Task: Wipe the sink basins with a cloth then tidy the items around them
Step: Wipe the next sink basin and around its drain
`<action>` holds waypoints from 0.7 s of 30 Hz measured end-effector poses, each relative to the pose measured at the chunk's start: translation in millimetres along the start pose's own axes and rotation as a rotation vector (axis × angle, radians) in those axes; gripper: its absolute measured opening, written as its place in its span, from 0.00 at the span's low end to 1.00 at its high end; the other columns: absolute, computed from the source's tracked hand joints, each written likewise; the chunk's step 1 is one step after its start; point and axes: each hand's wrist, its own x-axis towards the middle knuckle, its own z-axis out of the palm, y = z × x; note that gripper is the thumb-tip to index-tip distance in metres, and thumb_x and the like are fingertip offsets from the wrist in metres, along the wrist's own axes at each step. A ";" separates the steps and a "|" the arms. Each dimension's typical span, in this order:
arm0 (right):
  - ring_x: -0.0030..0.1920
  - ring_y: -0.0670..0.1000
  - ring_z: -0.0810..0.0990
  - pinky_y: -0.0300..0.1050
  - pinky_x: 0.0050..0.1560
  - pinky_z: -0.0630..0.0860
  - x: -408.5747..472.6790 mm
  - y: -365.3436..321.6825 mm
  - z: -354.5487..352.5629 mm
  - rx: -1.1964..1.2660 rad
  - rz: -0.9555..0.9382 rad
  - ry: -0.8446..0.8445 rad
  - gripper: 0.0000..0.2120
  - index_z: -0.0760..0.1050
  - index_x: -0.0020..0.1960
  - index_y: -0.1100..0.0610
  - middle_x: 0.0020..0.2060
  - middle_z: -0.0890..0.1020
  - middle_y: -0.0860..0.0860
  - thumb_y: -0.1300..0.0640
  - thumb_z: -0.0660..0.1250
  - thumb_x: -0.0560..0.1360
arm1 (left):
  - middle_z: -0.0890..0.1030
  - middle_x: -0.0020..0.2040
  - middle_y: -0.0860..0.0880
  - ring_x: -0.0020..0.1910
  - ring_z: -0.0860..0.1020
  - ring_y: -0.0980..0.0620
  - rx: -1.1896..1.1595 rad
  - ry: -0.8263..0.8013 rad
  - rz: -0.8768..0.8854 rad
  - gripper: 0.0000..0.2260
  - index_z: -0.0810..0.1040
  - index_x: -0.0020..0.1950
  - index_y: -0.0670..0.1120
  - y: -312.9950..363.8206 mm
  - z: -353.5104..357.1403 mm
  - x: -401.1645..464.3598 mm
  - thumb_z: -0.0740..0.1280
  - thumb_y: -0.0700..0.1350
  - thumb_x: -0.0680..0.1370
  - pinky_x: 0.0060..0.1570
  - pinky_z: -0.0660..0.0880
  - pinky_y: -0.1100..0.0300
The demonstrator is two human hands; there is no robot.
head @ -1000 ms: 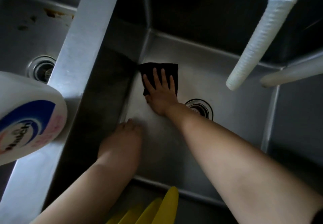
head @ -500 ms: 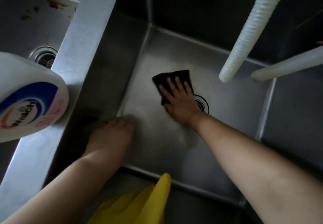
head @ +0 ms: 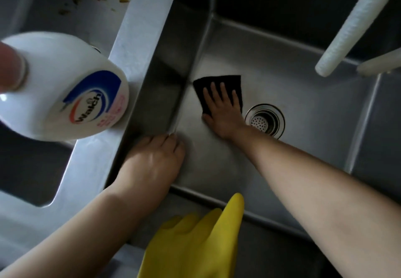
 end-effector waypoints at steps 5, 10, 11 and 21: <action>0.74 0.63 0.57 0.65 0.70 0.50 -45.1 -40.0 40.7 -0.057 -0.372 -0.036 0.29 0.56 0.76 0.52 0.74 0.61 0.56 0.46 0.54 0.76 | 0.83 0.43 0.40 0.41 0.82 0.41 0.046 0.020 0.072 0.18 0.83 0.46 0.40 -6.4 -17.3 -7.4 0.54 0.40 0.69 0.40 0.79 0.53; 0.72 0.60 0.63 0.61 0.70 0.53 -75.1 -26.4 55.4 -0.214 -0.677 -0.058 0.28 0.57 0.73 0.49 0.72 0.67 0.54 0.43 0.51 0.75 | 0.83 0.38 0.43 0.36 0.82 0.43 0.112 0.064 0.205 0.22 0.83 0.41 0.41 -21.9 -34.4 -1.5 0.49 0.41 0.66 0.36 0.79 0.53; 0.71 0.59 0.64 0.59 0.69 0.53 -76.6 -20.8 51.0 -0.239 -0.708 -0.071 0.28 0.59 0.73 0.49 0.71 0.68 0.53 0.43 0.51 0.75 | 0.83 0.37 0.43 0.35 0.81 0.43 0.118 0.053 0.239 0.21 0.83 0.41 0.42 -26.5 -36.8 -0.3 0.50 0.42 0.66 0.35 0.79 0.53; 0.76 0.59 0.46 0.53 0.73 0.38 -53.4 48.3 5.5 -0.163 -0.187 -0.037 0.32 0.43 0.76 0.54 0.76 0.50 0.55 0.48 0.52 0.77 | 0.77 0.29 0.48 0.29 0.76 0.45 0.020 0.070 0.366 0.05 0.77 0.34 0.46 -42.3 -41.8 -0.1 0.72 0.42 0.62 0.32 0.73 0.57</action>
